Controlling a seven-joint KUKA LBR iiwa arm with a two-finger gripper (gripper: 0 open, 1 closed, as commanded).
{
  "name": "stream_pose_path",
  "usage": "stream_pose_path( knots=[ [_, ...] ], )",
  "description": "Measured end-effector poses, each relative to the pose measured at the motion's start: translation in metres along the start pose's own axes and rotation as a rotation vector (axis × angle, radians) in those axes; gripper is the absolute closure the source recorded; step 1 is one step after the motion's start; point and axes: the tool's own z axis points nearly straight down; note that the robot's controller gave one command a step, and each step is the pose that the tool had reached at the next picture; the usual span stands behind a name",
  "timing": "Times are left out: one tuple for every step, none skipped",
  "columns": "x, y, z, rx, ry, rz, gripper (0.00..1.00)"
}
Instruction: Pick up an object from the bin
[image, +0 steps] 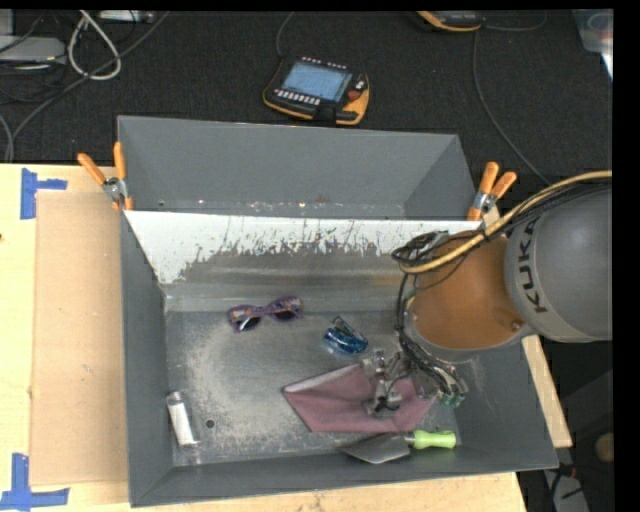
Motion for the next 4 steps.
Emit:
stream_pose_path(
  knots=[
    [0.004,0.0,-0.088,-0.001,0.005,-0.028,1.0],
    [0.004,-0.009,-0.008,-0.002,0.005,-0.015,1.0],
    [0.001,-0.008,-0.065,0.0,-0.005,-0.019,1.0],
    [0.012,-0.021,-0.002,-0.003,0.004,0.005,1.0]
  ],
)
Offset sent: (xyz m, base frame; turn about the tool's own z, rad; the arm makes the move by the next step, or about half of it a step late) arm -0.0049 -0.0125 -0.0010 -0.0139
